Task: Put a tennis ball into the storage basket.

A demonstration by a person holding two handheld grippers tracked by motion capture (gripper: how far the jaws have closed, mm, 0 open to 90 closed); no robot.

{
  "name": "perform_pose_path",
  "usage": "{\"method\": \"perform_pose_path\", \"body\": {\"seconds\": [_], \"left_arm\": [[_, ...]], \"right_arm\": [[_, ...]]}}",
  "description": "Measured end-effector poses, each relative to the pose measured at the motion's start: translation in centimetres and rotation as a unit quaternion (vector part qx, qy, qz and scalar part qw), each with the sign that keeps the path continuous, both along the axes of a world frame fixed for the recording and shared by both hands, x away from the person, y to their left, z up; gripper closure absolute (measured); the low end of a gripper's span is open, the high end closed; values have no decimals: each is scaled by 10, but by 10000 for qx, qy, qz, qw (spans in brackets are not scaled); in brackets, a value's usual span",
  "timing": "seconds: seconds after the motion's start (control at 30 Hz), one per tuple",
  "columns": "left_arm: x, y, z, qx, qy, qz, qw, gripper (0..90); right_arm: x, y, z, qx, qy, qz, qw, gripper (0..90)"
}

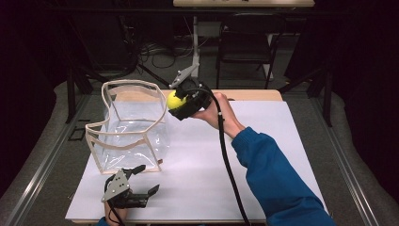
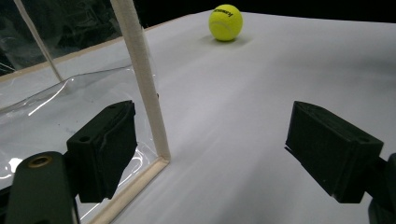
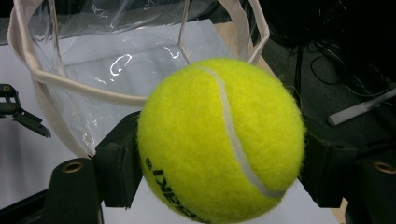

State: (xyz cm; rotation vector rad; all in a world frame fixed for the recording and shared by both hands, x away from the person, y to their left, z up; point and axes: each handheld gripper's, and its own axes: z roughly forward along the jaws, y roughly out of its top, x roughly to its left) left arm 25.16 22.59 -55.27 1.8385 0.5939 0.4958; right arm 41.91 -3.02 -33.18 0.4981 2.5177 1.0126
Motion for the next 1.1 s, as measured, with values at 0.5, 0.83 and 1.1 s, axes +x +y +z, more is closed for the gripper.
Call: {"method": "perform_pose_path", "body": {"seconds": [0.5, 0.83, 1.1], "left_arm": [[0, 0, 0, -11, 4, 10, 10000, 158], [0, 1, 0, 4, 6, 2, 10000, 158], [0, 1, 0, 3, 5, 1, 10000, 158]], "right_arm": [[4, 5, 10, 67, -76, 13, 9999, 261], [2, 14, 9, 41, -114, 76, 9999, 261], [1, 18, 12, 33, -144, 108, 9998, 261]]}}
